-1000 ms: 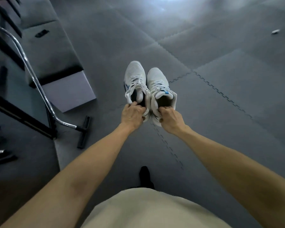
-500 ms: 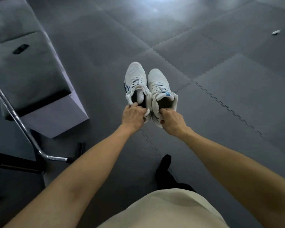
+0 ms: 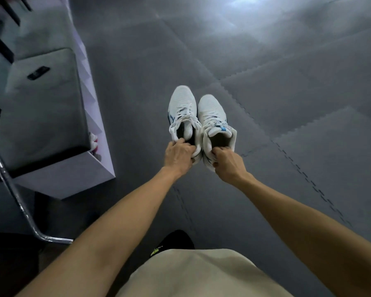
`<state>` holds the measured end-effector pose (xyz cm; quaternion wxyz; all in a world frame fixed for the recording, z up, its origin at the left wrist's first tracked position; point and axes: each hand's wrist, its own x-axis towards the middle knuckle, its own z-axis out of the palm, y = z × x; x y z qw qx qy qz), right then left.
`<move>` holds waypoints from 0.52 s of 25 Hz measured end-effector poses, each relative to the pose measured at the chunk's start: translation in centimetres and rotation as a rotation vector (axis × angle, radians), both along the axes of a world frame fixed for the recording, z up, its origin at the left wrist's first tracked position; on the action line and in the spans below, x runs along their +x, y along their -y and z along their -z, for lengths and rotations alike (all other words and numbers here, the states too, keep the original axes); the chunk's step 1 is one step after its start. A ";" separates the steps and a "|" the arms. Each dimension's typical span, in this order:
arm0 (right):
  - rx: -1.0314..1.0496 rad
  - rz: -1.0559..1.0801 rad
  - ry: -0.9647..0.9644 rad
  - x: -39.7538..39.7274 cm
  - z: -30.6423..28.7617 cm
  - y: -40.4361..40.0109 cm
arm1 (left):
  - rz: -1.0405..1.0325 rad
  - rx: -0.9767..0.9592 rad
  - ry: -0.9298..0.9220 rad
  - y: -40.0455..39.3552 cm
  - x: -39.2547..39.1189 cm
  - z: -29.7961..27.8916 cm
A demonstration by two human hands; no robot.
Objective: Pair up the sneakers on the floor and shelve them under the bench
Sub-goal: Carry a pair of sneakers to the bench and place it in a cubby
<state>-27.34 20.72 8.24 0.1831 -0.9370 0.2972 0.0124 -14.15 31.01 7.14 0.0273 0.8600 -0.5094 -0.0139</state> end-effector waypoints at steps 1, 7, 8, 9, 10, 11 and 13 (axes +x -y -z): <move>-0.001 -0.012 -0.009 2.0 0.2 1.8 | -0.023 -0.003 -0.008 1.7 1.9 0.2; -0.009 -0.045 -0.024 15.9 2.2 12.7 | -0.057 -0.016 -0.004 11.8 15.2 1.9; -0.005 -0.049 -0.026 18.7 2.3 14.6 | -0.057 -0.008 -0.007 13.6 18.1 1.9; 0.010 -0.053 -0.031 21.3 2.3 16.2 | -0.061 0.002 -0.021 15.2 20.6 1.8; 0.018 -0.063 -0.028 24.0 2.3 17.9 | -0.060 -0.007 -0.015 16.9 23.2 1.7; 0.023 -0.066 -0.022 26.7 2.2 19.7 | -0.048 0.000 0.004 18.7 25.7 1.2; 0.010 -0.044 -0.003 31.2 1.6 22.9 | -0.057 0.020 0.000 22.0 30.5 0.8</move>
